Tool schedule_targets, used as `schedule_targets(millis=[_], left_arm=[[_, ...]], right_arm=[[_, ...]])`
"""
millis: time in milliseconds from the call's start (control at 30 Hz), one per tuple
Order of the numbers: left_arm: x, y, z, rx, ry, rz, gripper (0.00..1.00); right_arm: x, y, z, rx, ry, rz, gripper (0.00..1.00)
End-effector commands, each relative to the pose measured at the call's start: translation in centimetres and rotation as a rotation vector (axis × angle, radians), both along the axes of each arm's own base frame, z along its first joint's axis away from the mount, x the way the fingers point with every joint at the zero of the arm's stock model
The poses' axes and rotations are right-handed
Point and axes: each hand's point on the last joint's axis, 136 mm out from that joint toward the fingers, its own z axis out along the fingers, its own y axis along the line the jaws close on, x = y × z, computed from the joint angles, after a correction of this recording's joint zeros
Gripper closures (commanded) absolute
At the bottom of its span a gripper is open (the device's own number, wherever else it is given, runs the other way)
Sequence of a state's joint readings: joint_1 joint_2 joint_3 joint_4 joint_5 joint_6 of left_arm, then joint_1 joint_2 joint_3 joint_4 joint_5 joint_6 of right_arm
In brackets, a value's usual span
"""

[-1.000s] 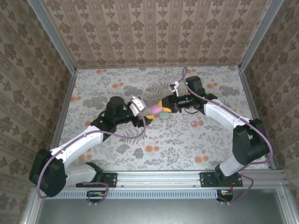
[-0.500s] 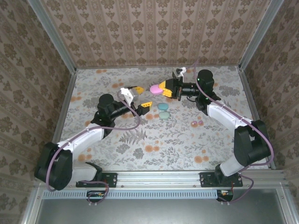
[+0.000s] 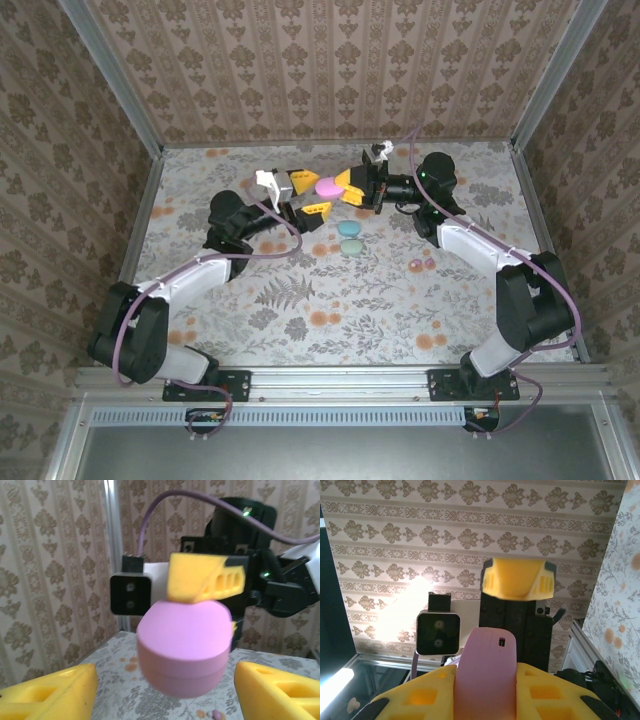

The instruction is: Insert the wireless bluetooth earbuds into the charging case

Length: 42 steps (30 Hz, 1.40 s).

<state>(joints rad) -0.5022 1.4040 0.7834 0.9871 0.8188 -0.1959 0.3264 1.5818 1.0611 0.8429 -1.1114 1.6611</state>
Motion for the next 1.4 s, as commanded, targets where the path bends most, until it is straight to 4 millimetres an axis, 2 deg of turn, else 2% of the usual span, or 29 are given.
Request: schedule_targets(millis=[0,267,433,1100,1367], left_arm=[[-1.2,-0.2,1.8,-0.033,-0.027,-0.089,0.31],[-1.0,-0.9,1.7,-0.033,-0.015,-0.116,0.45],[-0.9,-1.0,1.9,-0.056,-0.020,-0.110,0.52],[-0.9,-1.3,2.1,-0.066,-0.020,-0.120,0.53],[-0.9,-1.4,2.3,-0.071,-0.023,-0.115,0.50]], right_arm=[[-0.4,0.2,1.7,0.023,-0.068,0.019,0.79],[-0.6,0.2,2.6,0.038,-0.081,0.023,0.79],[-0.6,0.3,2.3,0.037,-0.073,0.023,0.79],[-0.4,0.4,2.0,0.040,-0.073,0.020,0.79],[-0.4,0.4,1.7,0.038,-0.067,0.016,0.79]])
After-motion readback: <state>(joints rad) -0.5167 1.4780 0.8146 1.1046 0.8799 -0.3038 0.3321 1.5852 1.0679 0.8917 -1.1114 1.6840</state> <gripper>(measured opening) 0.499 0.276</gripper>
